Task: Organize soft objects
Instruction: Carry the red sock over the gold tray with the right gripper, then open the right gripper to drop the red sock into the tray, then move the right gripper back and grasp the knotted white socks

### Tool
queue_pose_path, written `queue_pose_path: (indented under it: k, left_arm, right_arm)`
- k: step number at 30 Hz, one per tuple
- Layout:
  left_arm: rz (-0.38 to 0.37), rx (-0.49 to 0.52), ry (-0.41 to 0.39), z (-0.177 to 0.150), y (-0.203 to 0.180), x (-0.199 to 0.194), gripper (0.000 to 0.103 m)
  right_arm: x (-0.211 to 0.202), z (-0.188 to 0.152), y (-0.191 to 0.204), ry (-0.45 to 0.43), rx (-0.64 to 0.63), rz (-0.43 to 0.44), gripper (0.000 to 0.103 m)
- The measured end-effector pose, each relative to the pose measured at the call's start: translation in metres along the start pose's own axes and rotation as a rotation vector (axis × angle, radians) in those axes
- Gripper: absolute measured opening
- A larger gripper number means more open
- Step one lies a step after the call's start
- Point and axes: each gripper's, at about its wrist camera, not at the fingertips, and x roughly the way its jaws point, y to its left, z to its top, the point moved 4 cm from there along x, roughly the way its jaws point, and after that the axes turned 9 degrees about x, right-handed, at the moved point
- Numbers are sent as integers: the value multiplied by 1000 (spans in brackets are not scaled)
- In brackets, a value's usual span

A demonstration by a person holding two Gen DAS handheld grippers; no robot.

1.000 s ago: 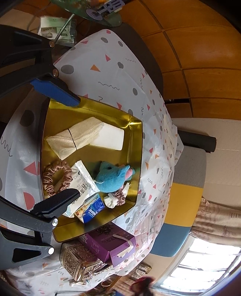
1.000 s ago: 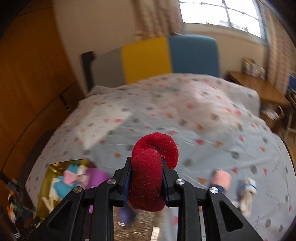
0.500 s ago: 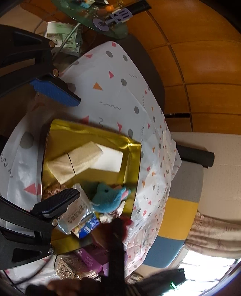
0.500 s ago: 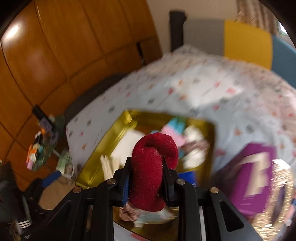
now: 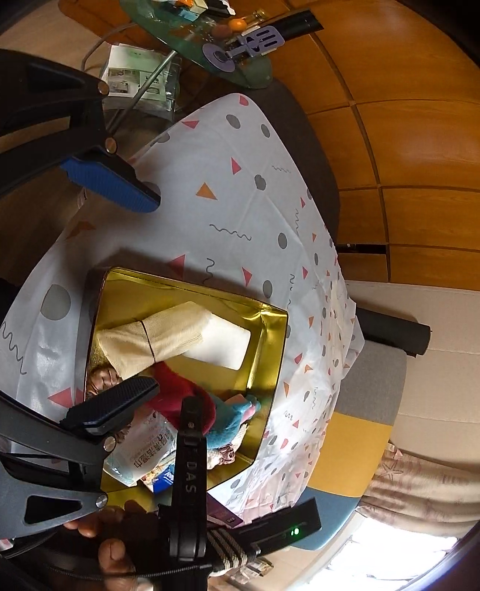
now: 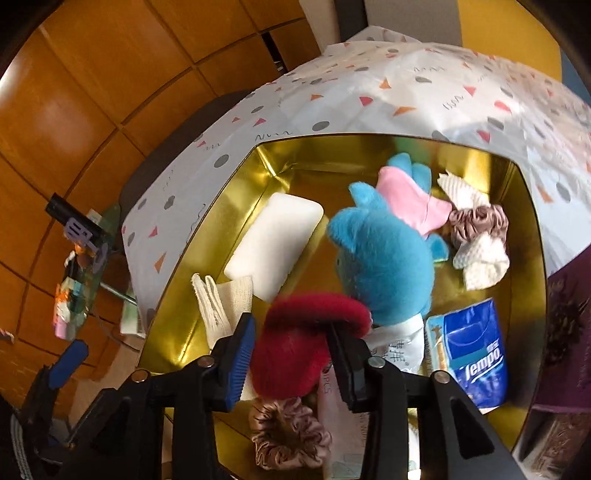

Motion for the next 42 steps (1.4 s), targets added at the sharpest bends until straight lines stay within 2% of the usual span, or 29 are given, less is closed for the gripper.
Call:
queue_pose_path:
  k: [7,15,29,36,42]
  left_arm:
    - [1,11,-2,0,-4,0,91]
    - [-7,37,-6,2,-14,-4,91]
    - [-26,104,-32,6,-39,-17,91]
    - [-31,114,-33,8,-45,-17,91]
    - [-26,137,-40,9,-53,-19,91]
  right_arm:
    - [-21,-3,-4,-40,2,-10,40]
    - [-55,-12,-6,-158,-82,-134,40]
    - [-135,-31,-15,-382,-203,-222,40]
    - [-206,-29,-71,-511,-110,-288,41]
    - [-265,-33,-166,-572,87,-419,41]
